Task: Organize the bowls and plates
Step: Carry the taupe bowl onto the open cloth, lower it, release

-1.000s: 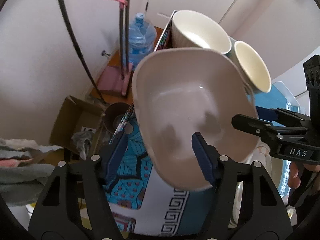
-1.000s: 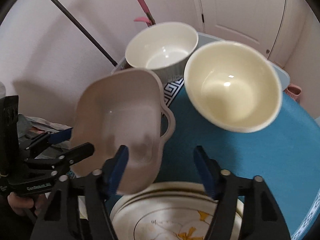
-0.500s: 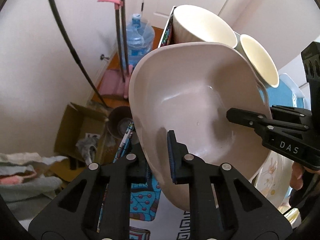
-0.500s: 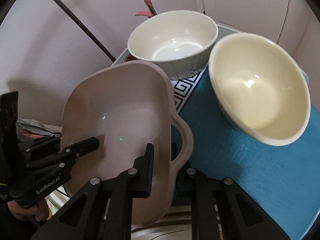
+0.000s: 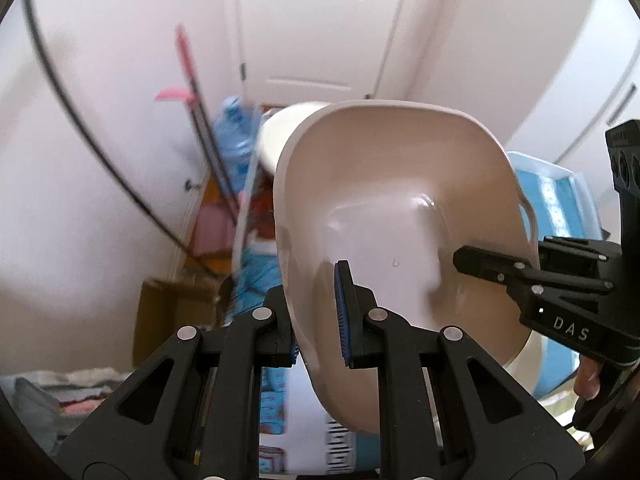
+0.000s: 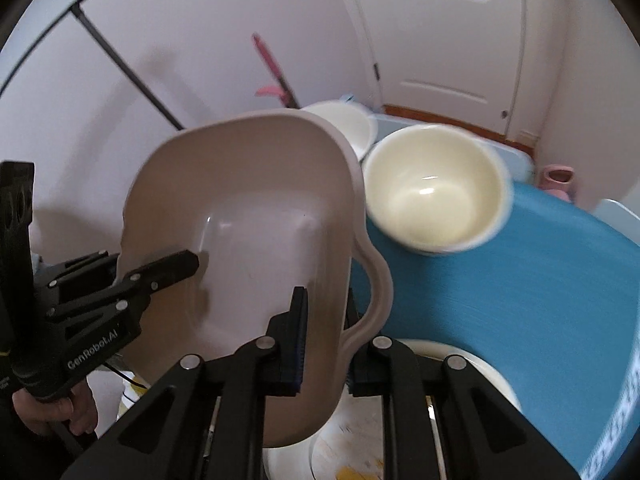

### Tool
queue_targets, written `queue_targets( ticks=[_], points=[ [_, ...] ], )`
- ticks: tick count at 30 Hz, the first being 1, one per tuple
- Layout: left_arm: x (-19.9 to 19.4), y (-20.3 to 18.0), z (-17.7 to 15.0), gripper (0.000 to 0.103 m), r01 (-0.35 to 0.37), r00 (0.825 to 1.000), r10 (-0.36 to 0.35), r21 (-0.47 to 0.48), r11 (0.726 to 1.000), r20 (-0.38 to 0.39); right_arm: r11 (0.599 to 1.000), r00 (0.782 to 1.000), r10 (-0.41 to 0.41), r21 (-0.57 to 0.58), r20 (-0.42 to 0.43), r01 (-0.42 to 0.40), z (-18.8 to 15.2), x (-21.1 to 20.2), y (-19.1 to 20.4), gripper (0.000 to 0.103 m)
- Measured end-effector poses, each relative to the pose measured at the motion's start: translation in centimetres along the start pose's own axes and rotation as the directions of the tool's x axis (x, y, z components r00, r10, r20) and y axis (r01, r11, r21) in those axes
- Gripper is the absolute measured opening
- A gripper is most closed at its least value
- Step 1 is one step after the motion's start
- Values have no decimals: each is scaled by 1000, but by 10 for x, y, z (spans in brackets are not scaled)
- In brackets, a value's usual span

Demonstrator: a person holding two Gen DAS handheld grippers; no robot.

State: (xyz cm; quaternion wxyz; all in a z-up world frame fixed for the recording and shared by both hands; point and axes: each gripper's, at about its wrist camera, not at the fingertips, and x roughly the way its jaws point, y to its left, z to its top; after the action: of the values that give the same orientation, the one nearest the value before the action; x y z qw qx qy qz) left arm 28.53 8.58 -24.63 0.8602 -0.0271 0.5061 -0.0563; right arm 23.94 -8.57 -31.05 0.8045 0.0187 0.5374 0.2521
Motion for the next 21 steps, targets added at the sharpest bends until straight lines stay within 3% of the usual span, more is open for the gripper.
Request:
queue_targets(
  ticks=[6,14,21],
  points=[
    [-14,-80,7,13,61,998,-62,89,994,11,994,996,-53,96,65,47,-37,-70,-52,14],
    [-12,-214,-12,13,161,987,-157,183,970,-37,969,985,-153,209,84,132,-101,-155,-150,14],
    [14,-319,-39,13,239,969,-221,214,947,-106,939,973,-222,283,65,195,-158,-194,-224,14]
  ],
)
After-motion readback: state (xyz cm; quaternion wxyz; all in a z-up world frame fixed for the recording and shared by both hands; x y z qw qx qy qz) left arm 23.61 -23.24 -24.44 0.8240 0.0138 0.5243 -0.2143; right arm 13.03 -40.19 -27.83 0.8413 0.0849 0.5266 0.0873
